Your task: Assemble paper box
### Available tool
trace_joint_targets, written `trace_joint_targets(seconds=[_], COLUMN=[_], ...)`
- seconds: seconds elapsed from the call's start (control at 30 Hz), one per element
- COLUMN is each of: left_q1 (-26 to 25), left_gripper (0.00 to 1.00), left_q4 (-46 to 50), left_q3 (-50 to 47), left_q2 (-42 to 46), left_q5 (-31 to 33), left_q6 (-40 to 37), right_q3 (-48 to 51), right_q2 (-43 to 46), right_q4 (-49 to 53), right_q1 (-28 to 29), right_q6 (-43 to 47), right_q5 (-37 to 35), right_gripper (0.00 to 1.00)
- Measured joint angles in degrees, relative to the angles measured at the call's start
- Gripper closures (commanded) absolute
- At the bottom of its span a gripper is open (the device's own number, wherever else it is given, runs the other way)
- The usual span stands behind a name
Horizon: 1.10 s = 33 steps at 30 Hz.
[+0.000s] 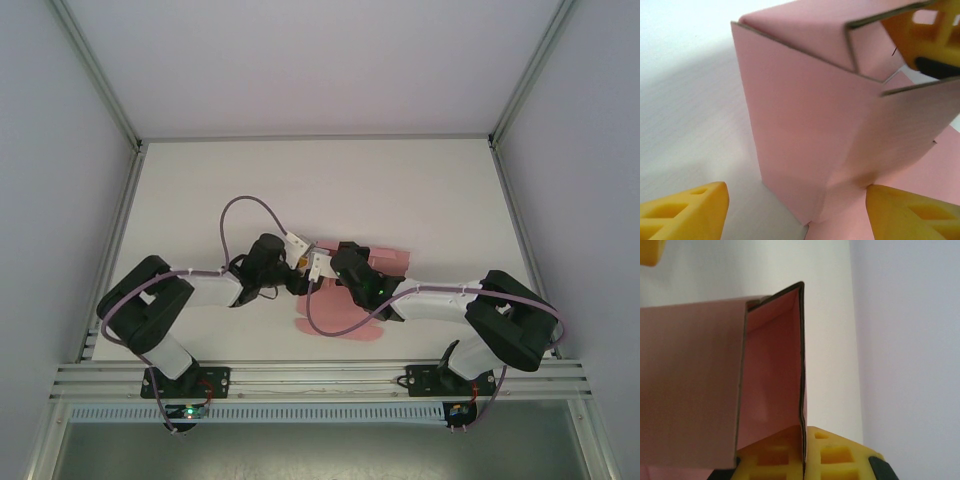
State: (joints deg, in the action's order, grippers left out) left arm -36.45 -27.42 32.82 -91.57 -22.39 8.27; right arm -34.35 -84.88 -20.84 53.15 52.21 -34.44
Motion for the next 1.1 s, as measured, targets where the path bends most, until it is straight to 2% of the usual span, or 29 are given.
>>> trace_joint_targets(seconds=[0.43,0.73,0.77,0.93,1.1], left_q1=[-0.3,-0.4,-0.5,-1.0,-1.2], left_gripper=[0.26,0.27,0.29,0.55,0.71], left_q4=[-3.7,-5.6,-5.6,-8.7,-12.0], left_q3=[-4.1,-3.3,-2.4,-0.5,-1.9], left_q2=[2.0,-0.4,-1.4,-5.2,-5.6], left_q5=[-3.5,-1.9,-1.4,0.5,4.5], left_q6=[-0.5,0.6,0.8,1.8,3.1], right_q3=[0.9,0.9,0.8,0.7,0.6], right_q2=[0.0,0.0,0.0,0.1,0.3], right_q4=[-1.0,-1.0,-1.0,-0.7,-0.2], right_q1=[1.8,1.9,1.9,1.8,1.9], right_q6=[0.9,0.4,0.2,-0.5,-1.3], right_q5=[-0.1,0.0,-0.1,-1.7,-2.2], right_gripper=[1.00,1.00,1.00,1.00,1.00])
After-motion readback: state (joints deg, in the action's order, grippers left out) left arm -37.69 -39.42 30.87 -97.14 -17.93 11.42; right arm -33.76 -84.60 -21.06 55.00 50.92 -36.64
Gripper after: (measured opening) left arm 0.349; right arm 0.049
